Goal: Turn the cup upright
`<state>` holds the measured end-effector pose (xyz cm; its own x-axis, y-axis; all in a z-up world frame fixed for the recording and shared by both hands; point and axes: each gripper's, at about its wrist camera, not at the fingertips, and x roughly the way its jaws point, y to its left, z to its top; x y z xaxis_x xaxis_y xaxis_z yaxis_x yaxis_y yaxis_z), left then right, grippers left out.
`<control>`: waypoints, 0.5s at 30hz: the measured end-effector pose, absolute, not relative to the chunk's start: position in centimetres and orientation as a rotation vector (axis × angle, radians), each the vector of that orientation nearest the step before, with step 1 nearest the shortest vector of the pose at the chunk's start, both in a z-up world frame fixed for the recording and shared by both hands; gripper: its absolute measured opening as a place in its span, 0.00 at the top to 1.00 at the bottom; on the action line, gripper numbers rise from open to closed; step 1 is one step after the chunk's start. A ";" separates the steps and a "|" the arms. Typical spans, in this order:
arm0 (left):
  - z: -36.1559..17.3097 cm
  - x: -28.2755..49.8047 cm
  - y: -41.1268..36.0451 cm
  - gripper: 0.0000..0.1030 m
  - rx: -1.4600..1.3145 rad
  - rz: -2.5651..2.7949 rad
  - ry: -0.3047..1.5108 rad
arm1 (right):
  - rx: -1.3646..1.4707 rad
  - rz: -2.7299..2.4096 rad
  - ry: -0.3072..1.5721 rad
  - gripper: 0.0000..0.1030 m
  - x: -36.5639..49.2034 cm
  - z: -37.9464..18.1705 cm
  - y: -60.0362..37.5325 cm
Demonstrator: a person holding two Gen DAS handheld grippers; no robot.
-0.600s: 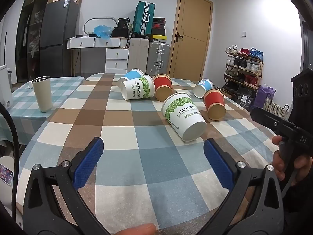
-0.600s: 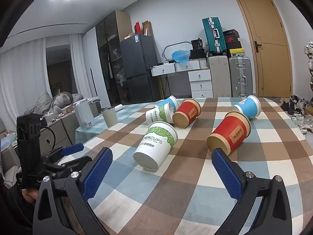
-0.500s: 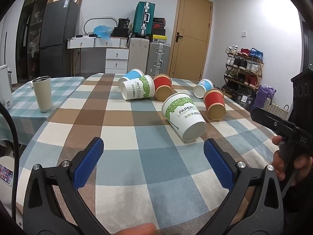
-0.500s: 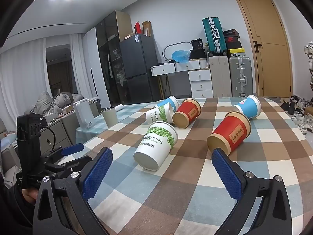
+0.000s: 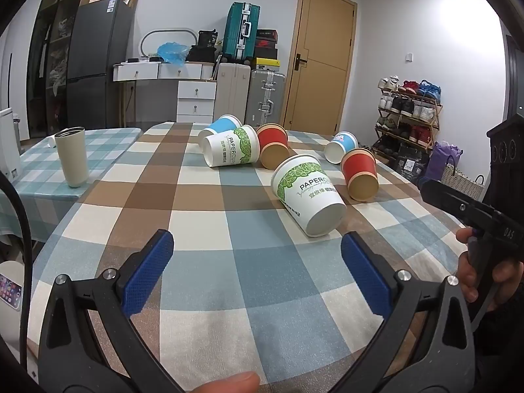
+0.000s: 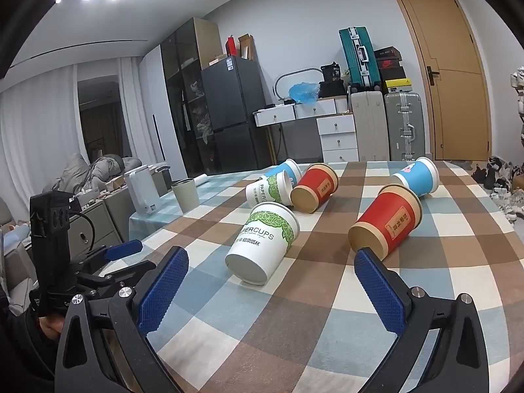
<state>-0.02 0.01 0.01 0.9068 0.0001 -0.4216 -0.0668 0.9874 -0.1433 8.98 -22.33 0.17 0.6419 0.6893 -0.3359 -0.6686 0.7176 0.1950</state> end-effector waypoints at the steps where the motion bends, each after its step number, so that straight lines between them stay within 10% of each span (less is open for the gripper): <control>1: 0.0 0.0 0.0 0.01 -0.156 0.035 0.435 | 0.056 0.778 0.407 0.00 9.0 0.2 -22.4; 15: 0.0 0.0 0.0 0.01 -0.155 0.036 0.435 | 0.053 0.782 0.411 0.00 8.8 0.2 -22.0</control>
<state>0.00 0.01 0.00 0.9063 0.0012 -0.4226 -0.0676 0.9875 -0.1422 8.78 -22.01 0.22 0.6343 0.6941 -0.3403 -0.6739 0.7122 0.1965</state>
